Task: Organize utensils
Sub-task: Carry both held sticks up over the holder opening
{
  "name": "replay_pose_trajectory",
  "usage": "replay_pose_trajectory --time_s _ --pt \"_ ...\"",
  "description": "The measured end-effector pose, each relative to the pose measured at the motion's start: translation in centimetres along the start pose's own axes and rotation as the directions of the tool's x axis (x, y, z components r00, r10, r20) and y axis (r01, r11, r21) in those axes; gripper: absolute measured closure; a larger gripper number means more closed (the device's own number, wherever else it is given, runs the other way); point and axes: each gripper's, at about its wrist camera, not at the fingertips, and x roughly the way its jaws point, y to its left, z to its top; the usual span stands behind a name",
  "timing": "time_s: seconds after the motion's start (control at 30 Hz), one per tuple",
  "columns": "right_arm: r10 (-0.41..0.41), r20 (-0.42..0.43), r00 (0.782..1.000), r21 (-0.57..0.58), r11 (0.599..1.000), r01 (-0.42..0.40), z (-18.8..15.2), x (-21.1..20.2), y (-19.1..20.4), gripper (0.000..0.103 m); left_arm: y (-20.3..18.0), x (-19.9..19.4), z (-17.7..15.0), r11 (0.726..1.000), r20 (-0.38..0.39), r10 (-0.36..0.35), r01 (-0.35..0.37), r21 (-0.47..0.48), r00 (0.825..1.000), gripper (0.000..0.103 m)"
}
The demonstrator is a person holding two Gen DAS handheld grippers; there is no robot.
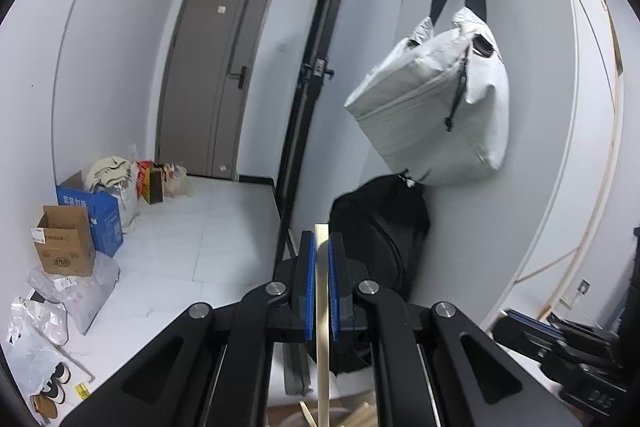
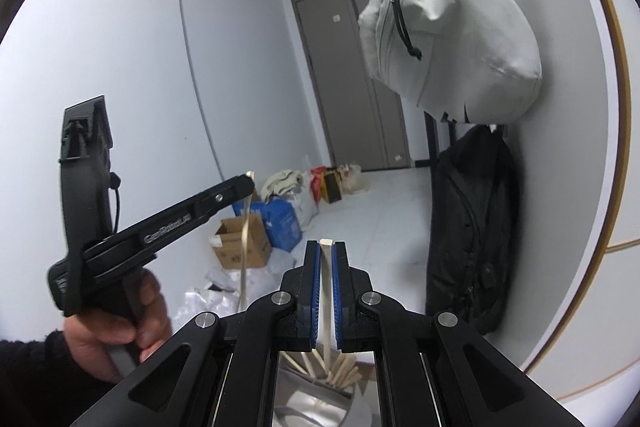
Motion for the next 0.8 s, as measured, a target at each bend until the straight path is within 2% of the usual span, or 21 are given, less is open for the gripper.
replay_pose_trajectory --time_s 0.33,0.43,0.63,0.8 --pt "0.008 -0.010 1.000 -0.005 1.000 -0.008 -0.5 1.2 -0.1 0.098 0.4 0.9 -1.4 0.999 0.109 0.015 -0.019 0.038 0.994 0.101" --pt "0.007 -0.019 1.000 -0.003 1.000 -0.007 -0.6 1.9 -0.2 0.098 0.5 1.4 -2.3 0.999 0.123 0.000 -0.005 0.044 0.992 0.101" --pt "-0.006 -0.025 1.000 -0.014 1.000 0.005 -1.2 2.6 0.1 0.098 1.5 2.9 -3.4 1.000 0.116 -0.027 0.028 -0.003 0.993 0.101" --pt "-0.017 -0.042 0.999 -0.017 1.000 0.017 -1.9 3.2 0.2 0.098 1.5 2.9 -3.6 1.000 0.148 -0.021 0.021 0.001 0.989 0.101"
